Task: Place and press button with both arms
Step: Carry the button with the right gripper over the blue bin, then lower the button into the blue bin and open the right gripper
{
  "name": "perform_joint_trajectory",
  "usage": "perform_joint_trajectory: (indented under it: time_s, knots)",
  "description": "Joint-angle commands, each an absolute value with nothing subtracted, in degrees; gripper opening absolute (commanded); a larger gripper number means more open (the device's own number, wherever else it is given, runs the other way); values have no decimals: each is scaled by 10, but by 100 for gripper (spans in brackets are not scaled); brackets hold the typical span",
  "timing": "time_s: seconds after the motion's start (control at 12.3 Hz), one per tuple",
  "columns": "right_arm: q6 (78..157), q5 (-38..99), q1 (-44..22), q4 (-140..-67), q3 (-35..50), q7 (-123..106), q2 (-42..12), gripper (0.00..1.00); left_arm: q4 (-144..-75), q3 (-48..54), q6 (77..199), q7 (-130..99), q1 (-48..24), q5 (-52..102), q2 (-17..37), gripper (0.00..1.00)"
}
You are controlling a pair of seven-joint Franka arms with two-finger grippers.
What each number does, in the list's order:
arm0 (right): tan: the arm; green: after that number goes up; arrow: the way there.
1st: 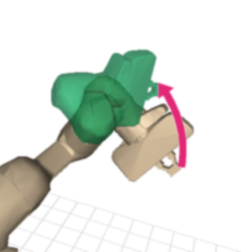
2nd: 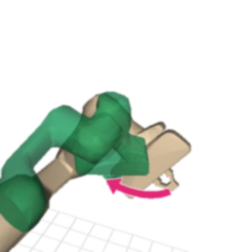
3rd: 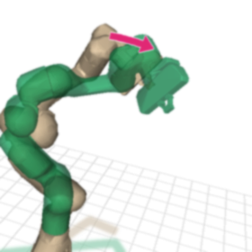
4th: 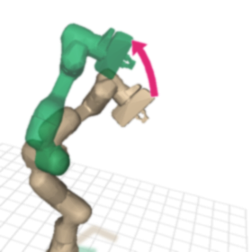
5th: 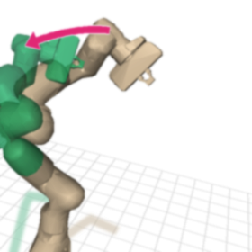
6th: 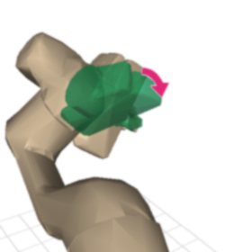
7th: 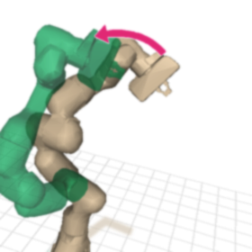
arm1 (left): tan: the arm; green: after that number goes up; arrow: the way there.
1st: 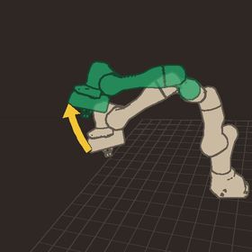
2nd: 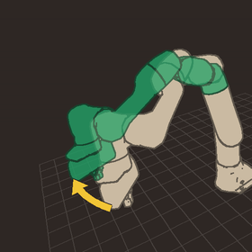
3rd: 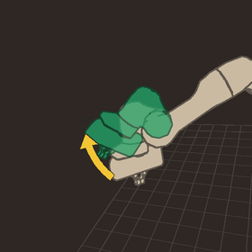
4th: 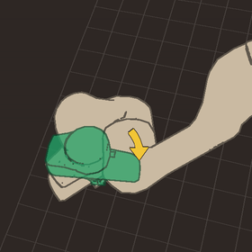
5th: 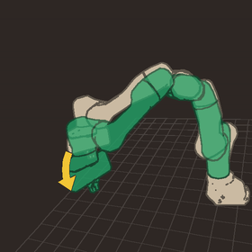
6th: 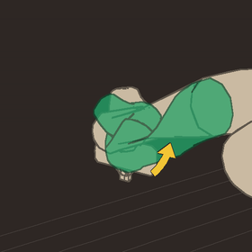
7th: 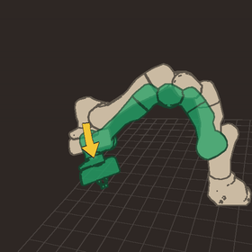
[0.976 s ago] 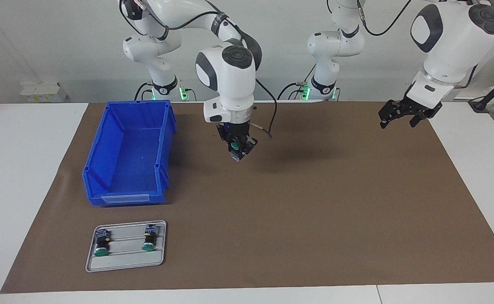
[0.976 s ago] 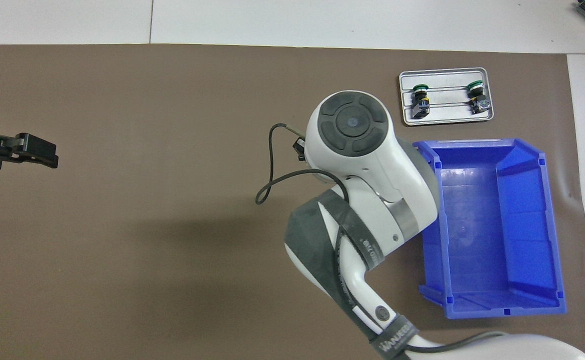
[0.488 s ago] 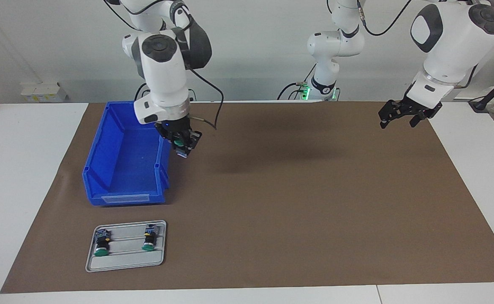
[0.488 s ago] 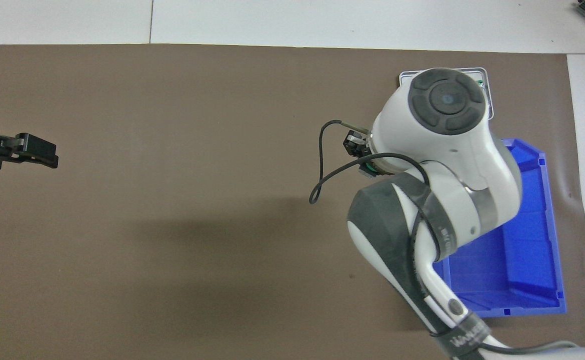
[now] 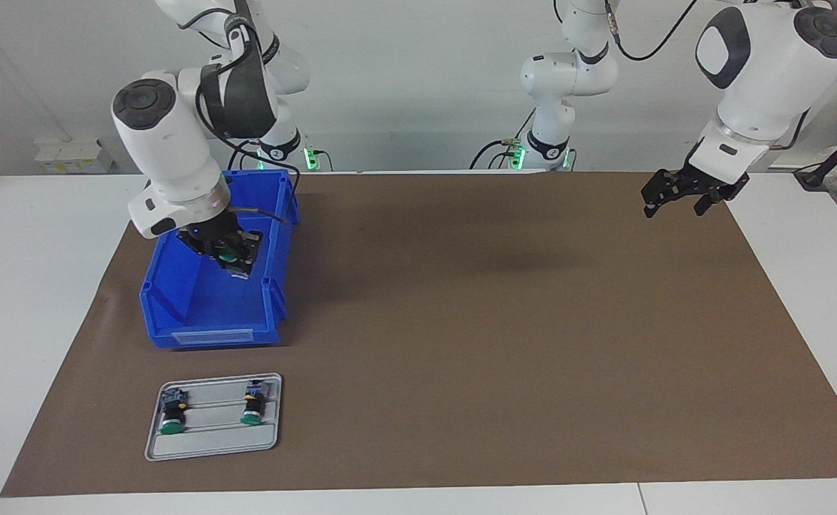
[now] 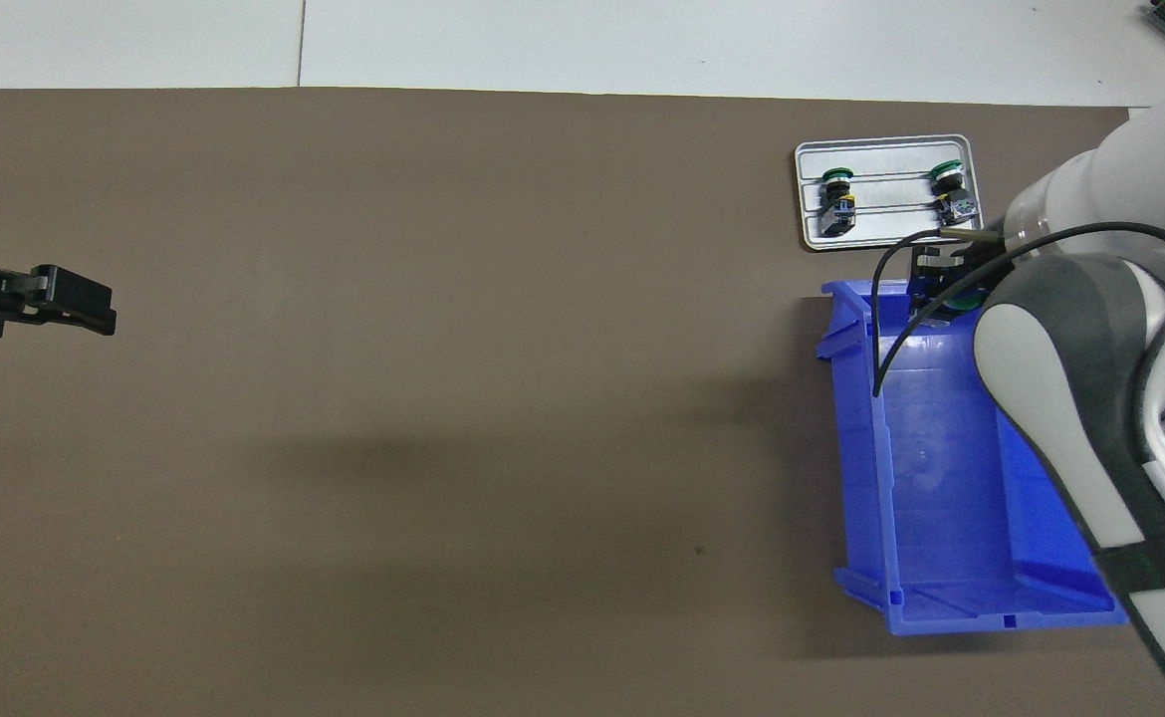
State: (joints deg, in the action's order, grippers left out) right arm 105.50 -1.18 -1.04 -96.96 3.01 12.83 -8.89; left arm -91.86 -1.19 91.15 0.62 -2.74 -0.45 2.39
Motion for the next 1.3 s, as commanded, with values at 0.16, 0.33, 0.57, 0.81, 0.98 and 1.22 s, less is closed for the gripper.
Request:
perform_joint_trajectory:
  time_s: [0.16,0.33,0.57,0.81,0.98,1.22]
  knots:
    - [1178,2,37,-1061,37,37,-103,0,-935,-10,921,4,-25,-14,11,100]
    - [1216,2,55,-1085,37,3,-114,0,-935,-10,922,4,-25,-14,11,100]
    - [1230,2,62,-1087,37,-19,-138,0,-935,-10,921,4,-25,-14,11,100]
    - [1252,2,62,-1102,37,-37,-149,0,-935,-10,921,4,-25,-14,11,100]
    - [1300,2,62,-1131,37,-39,-153,0,-935,-10,921,4,-25,-13,11,100]
    - [1316,2,62,-1140,37,-39,-158,0,-935,-10,921,4,-25,-14,11,100]
